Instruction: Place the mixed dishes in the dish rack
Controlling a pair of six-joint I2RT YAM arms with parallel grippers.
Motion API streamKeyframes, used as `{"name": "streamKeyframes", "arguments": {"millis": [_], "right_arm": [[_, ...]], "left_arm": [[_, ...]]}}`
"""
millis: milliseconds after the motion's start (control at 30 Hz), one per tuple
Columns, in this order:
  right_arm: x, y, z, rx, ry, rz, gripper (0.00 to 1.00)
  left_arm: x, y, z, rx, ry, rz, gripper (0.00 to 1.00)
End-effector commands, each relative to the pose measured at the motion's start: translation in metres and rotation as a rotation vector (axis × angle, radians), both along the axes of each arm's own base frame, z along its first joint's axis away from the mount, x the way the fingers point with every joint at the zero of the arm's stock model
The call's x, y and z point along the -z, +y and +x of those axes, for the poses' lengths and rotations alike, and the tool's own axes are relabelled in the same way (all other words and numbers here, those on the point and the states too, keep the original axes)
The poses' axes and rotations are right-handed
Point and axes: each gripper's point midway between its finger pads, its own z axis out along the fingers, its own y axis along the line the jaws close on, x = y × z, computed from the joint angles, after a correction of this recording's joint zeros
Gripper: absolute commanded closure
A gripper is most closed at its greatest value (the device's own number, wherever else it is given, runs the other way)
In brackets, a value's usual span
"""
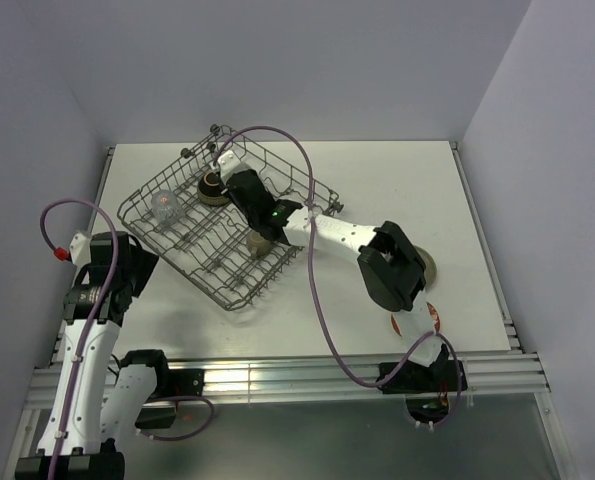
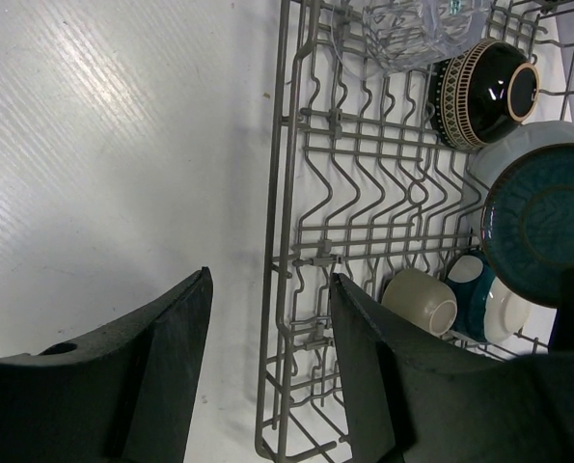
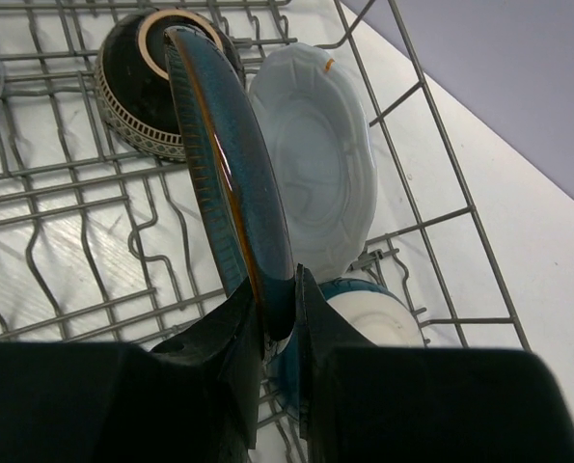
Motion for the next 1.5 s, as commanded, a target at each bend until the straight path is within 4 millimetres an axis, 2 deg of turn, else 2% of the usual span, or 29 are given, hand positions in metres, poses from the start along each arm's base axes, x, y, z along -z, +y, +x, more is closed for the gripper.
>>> {"name": "streamKeyframes", "arguments": {"millis": [0,167,433,733,1000,1400,1467], "right_arm": [[-0.053,0.005,0.023,0.028,-0.138,0.091,1.0],[-0.042,0.009,0.027,0.023,-0.132,0.056,1.0],[-0.027,0.012,0.028,0.017,-0.107,0.031,1.0],[-0.002,0.025,0.019,-0.012,-0.09,-0.044,1.0],[0.011,0.03,0.013,-0.019,-0.081,-0.086,1.0],[0.02,0.037,0.008,-0.033,0.004,-0.041,1.0],[0.019,0.036,0.007,-0.032,0.018,-0.025,0.93]], "left_arm": [[-0.001,-0.002,0.008,0.026,-0.028,0.006,0.43],[0.005,-0.005,0.008,0.038,-0.015,-0.004,0.43],[0.002,-0.005,0.007,0.036,-0.022,-0.004,0.43],[0.005,-0.006,0.006,0.04,-0.017,-0.011,0.43],[0.005,-0.007,0.004,0.045,-0.015,-0.015,0.43],[0.007,-0.008,0.002,0.048,-0.012,-0.018,0.43],[0.007,-0.008,0.002,0.051,-0.013,-0.018,0.43]]}}
